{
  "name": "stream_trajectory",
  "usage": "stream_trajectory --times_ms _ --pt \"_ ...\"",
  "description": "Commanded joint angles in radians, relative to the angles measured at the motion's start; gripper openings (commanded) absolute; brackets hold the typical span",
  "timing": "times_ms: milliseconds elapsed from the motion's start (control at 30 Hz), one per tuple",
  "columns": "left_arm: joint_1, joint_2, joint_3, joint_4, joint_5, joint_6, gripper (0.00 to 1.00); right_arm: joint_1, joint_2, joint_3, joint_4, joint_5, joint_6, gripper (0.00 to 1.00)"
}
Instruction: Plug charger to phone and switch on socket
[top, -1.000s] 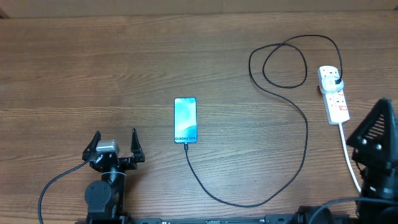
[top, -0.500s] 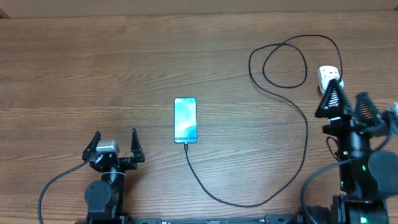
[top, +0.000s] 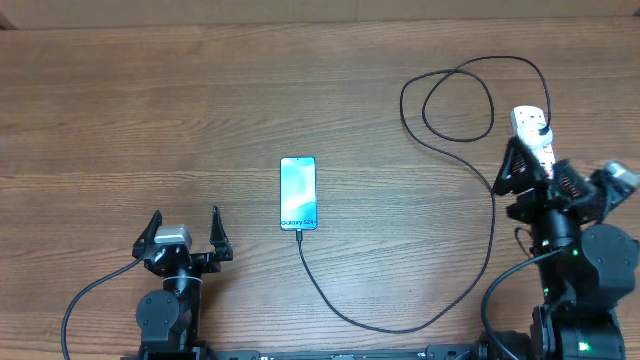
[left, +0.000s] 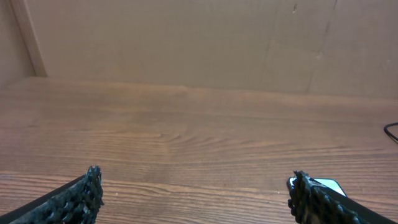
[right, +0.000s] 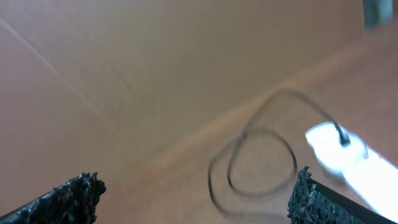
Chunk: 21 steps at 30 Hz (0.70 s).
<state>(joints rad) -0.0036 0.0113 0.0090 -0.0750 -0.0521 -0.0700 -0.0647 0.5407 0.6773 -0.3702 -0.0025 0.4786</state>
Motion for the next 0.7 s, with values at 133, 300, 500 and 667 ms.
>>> stream_trajectory --times_ms 133,300,500,667 --pt "0.01 -0.007 -0.004 0.001 0.008 0.022 1.0 0.004 -0.005 0.002 -0.138 0.002 -0.001 1.0" --pt "0.01 -0.007 -0.004 0.001 0.008 0.022 1.0 0.004 -0.005 0.002 -0.166 0.001 -0.001 1.0" --pt "0.01 -0.007 -0.004 0.001 0.008 0.022 1.0 0.032 -0.003 0.002 -0.247 0.001 -0.001 1.0" --pt "0.01 -0.007 -0.004 0.001 0.008 0.022 1.0 0.032 -0.004 0.001 -0.249 0.002 -0.002 1.0"
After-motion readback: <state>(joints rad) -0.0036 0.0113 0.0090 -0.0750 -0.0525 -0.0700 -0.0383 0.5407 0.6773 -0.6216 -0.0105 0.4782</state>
